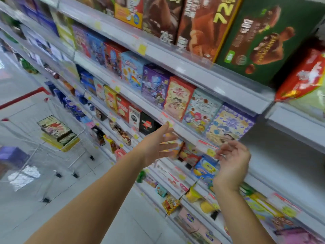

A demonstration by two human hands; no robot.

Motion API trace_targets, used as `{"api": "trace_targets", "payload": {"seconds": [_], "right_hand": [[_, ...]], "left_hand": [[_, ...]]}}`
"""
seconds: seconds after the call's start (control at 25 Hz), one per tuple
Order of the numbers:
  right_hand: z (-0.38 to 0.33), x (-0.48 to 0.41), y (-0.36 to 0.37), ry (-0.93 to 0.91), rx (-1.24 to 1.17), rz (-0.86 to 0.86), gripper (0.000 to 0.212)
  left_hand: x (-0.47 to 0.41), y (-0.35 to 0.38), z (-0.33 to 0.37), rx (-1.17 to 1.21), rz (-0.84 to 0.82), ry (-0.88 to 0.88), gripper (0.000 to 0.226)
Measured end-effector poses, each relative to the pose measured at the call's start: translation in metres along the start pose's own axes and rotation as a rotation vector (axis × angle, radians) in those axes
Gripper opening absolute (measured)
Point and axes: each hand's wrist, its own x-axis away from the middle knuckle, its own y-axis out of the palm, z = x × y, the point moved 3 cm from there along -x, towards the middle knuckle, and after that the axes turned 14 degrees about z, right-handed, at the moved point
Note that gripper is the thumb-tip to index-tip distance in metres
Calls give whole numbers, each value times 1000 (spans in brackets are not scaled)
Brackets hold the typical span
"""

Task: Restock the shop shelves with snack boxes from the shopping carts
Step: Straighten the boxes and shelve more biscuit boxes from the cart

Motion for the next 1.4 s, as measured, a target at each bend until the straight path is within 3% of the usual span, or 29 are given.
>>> {"api": "trace_targets", "payload": {"seconds": [0.16, 0.4, 0.64, 0.92, 1.12, 1.32, 1.4], "right_hand": [[51, 87, 85, 354, 89, -298, 39], [153, 226, 202, 613, 194, -532, 44], [286, 329, 305, 704, 533, -765, 43], [448, 435, 426, 790, 895, -1019, 25], [561, 489, 492, 652, 1210, -1192, 27], [669, 527, 528, 230, 1522, -1553, 60], [713, 543, 541, 37, 1548, -1636, 63]], "left_hand": [[8, -139, 19, 68, 129, -18, 47], [31, -350, 40, 239, 426, -29, 45], [39, -534, 12, 453, 734, -98, 37], [17, -700, -2, 585, 1051, -199, 44], [-32, -772, -8, 721, 1125, -280, 37], [-93, -849, -26, 724, 1120, -350, 34], [-118, -883, -38, 694, 1108, -374, 39]]}}
